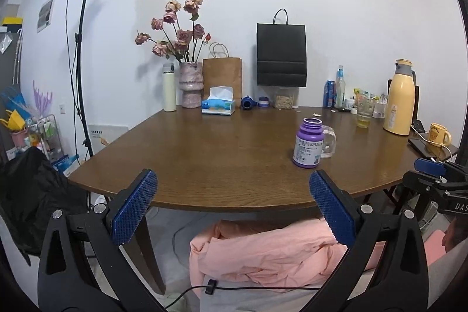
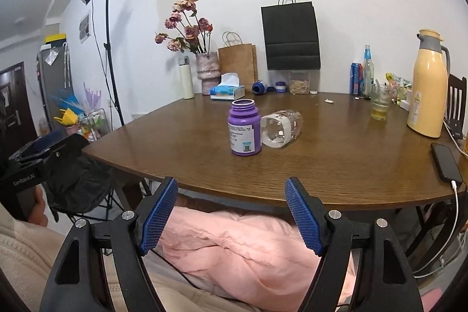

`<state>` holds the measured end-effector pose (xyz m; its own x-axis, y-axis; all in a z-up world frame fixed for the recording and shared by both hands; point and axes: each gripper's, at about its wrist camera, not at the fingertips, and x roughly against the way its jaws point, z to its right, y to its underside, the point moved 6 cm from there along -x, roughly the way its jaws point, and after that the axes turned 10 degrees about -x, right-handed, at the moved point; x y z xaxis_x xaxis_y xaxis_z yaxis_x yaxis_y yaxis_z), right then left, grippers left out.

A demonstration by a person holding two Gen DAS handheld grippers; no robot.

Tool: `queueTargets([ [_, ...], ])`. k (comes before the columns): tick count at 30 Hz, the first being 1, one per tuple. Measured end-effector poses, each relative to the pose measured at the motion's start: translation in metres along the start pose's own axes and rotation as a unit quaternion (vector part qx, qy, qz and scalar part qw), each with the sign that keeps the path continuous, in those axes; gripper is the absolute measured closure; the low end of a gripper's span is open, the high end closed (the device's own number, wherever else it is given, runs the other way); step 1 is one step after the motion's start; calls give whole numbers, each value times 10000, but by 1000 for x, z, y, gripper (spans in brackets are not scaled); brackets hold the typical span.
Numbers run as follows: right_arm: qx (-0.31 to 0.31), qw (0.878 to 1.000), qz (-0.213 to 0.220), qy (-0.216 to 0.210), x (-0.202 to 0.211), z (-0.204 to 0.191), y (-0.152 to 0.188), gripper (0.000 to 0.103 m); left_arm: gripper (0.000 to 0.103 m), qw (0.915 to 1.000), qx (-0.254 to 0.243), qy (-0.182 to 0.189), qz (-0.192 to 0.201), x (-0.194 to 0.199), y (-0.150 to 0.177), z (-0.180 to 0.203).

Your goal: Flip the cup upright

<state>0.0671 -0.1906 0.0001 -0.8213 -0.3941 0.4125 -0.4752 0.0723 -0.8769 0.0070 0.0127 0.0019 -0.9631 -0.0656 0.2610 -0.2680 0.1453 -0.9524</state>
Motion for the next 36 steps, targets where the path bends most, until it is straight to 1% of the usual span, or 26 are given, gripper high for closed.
queueTargets([
  [4, 90, 9999, 112, -2, 3, -3, -3, 22, 0, 10000, -18, -7, 52, 2, 0, 0],
  [13, 91, 9999, 107, -25, 4, -5, -2, 22, 0, 9998, -65, -30, 177, 5, -3, -4],
  [21, 77, 9999, 105, -68, 3, -7, 0, 22, 0, 9998, -88, 78, 163, 3, -3, -2],
  [36, 49, 9999, 132, -68, 3, -4, 1, 22, 0, 9998, -95, 95, 171, 4, -2, -2],
])
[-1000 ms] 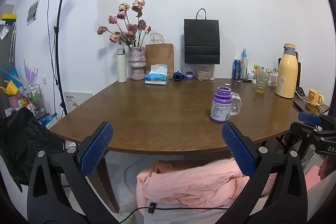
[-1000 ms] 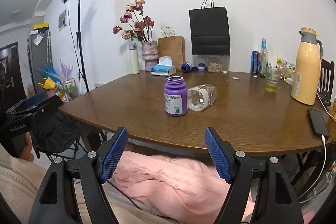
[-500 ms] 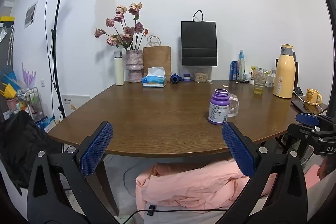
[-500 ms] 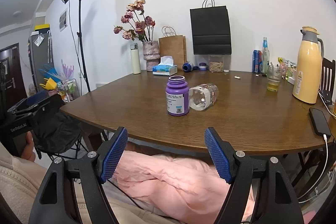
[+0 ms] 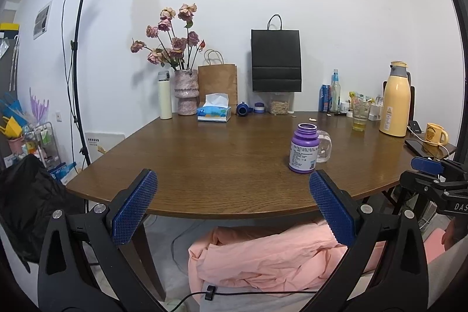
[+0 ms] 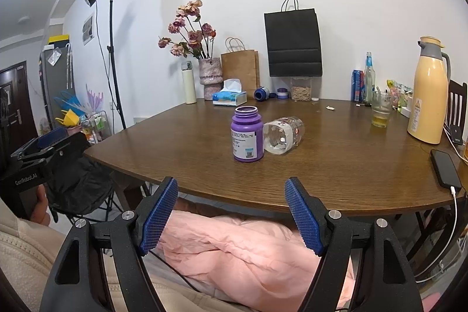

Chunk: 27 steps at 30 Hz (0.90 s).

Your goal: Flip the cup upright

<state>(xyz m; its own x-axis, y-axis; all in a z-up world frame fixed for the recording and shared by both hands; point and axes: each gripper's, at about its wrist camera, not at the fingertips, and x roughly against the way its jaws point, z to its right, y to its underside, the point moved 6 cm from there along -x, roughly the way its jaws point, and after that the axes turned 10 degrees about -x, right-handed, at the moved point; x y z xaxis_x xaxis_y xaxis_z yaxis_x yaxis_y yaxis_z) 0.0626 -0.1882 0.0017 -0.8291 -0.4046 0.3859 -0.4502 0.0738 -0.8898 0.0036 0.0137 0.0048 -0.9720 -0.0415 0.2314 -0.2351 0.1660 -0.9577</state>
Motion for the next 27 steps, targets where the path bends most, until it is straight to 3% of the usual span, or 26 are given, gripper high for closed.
queueTargets([
  [27, -30, 10000, -6, -11, 2, -2, 1, 22, 0, 10000, -27, 11, 26, 1, -3, 2],
])
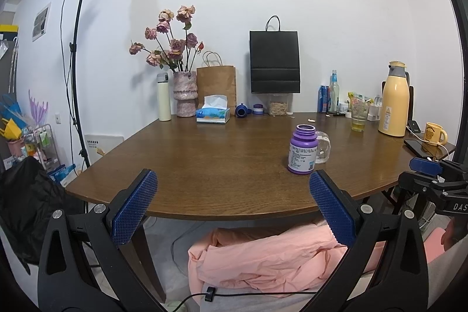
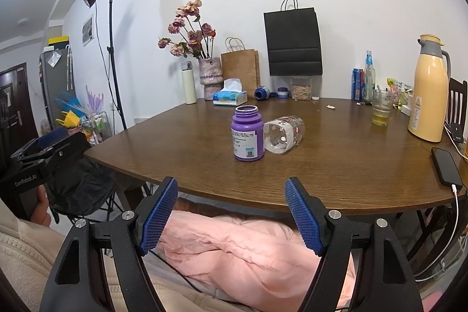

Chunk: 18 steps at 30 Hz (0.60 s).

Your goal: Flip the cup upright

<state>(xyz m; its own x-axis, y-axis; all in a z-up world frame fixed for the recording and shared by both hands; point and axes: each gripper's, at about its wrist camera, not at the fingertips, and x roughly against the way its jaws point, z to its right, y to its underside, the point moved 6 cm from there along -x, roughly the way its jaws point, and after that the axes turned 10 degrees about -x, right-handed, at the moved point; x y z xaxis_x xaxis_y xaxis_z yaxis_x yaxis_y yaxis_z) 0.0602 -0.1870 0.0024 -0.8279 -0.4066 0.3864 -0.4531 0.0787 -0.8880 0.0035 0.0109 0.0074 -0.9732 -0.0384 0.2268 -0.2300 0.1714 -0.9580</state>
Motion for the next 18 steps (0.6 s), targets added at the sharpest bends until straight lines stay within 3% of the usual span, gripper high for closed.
queueTargets([
  [18, 92, 9999, 75, -11, 0, -2, -7, 22, 0, 9999, 17, 144, 59, -1, -10, -8],
])
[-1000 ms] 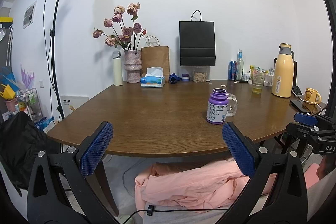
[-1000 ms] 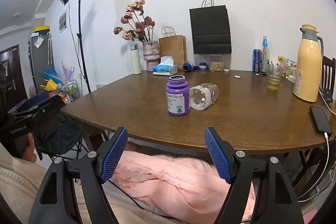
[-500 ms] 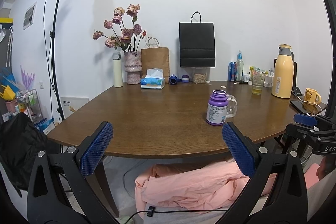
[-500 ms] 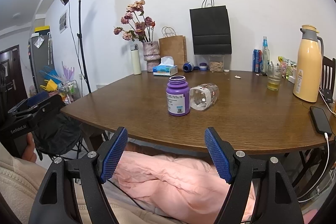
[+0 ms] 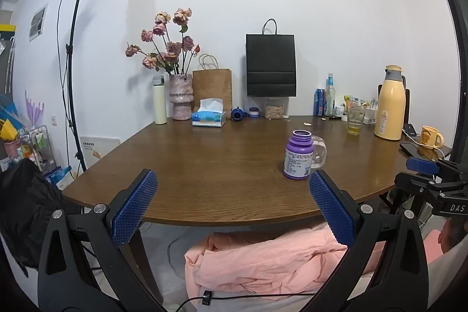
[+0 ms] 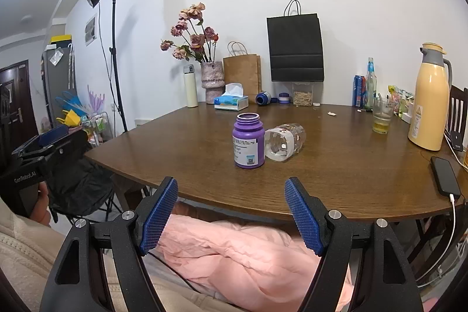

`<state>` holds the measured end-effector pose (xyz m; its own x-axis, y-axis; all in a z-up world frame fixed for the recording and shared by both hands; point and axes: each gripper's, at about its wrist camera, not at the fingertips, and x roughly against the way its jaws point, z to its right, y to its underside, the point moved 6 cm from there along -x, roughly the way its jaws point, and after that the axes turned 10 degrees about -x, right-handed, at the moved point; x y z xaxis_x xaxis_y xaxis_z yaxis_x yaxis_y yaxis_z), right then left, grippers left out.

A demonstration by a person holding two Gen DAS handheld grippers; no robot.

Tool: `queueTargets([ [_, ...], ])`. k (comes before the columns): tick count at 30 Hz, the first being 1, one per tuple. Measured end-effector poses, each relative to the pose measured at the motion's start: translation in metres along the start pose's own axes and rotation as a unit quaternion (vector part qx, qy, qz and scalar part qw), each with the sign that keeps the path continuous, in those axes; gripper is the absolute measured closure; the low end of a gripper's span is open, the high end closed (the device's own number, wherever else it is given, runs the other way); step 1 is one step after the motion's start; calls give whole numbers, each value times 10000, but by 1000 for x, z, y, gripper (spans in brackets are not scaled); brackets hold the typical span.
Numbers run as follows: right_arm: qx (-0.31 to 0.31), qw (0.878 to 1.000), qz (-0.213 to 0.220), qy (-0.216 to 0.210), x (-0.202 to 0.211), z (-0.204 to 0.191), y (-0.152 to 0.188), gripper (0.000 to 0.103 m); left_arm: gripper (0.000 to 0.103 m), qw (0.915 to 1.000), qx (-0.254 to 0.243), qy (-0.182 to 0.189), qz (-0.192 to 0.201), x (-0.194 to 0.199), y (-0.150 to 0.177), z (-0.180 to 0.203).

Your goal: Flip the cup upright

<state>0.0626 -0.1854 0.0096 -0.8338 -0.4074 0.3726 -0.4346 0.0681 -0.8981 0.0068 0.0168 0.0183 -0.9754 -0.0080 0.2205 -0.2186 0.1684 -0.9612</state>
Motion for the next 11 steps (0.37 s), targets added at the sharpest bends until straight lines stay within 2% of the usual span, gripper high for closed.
queueTargets([
  [11, -6, 10000, 31, 8, 1, 1, -3, 22, 0, 10000, -44, 56, 29, -4, -4, -1],
])
